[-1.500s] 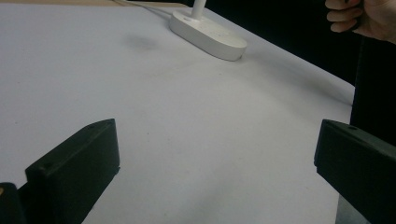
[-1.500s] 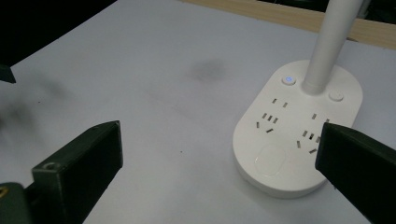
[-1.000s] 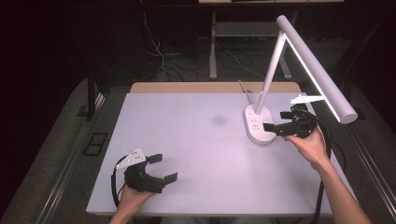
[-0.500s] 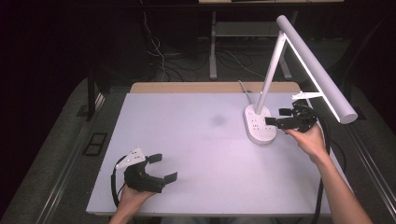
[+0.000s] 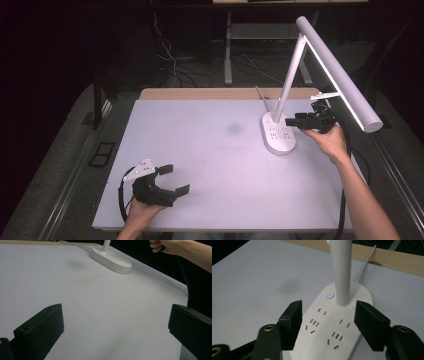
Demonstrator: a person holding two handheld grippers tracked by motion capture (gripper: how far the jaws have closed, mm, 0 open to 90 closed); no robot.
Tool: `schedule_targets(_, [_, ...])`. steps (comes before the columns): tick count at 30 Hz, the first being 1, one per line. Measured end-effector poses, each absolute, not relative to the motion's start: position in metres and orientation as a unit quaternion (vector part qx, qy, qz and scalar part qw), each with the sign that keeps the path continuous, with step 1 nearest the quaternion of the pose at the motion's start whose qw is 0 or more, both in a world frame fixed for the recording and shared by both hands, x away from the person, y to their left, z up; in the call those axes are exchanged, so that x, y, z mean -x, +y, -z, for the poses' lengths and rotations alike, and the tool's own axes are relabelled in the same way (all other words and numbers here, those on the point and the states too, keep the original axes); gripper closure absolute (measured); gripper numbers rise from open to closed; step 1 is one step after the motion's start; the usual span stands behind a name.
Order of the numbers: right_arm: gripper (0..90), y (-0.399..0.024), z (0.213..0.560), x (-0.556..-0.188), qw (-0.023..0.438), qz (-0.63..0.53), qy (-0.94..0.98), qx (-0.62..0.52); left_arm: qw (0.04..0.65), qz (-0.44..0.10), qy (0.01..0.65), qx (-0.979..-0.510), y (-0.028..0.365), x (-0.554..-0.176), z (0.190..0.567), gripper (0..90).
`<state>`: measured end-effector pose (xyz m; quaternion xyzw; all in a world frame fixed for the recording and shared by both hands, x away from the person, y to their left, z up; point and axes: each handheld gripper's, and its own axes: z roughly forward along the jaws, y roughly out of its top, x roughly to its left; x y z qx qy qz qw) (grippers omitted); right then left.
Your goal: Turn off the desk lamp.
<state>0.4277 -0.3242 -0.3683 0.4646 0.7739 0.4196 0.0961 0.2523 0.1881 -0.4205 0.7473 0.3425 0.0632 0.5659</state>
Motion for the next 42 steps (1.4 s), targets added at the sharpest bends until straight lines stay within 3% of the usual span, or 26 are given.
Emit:
schedule_targets(5, [52.6, -0.329, 0.373, -0.439, 0.098, -0.42, 0.765, -0.478, 0.566, -0.063, 0.341, -0.748, 0.188, -0.252, 0.42, 0.0])
schedule_targets(8, [61.8, -0.331, 0.379, -0.444, 0.092, -0.421, 0.762, -0.482, 0.567, -0.062, 0.344, -0.746, 0.188, -0.252, 0.421, 0.0])
schedule_targets(10, [72.6, -0.333, 0.386, -0.449, 0.084, -0.421, 0.763, -0.483, 0.568, -0.061, 0.343, -0.746, 0.187, -0.252, 0.421, 0.0])
schedule_targets(17, [90.0, -0.331, 0.397, -0.459, 0.097, -0.419, 0.75, -0.503, 0.57, -0.062, 0.344, -0.744, 0.189, -0.252, 0.42, 0.0])
schedule_targets(42, [90.0, -0.321, 0.429, -0.481, 0.088, -0.405, 0.726, -0.548, 0.57, -0.065, 0.347, -0.742, 0.192, -0.254, 0.42, 0.0])
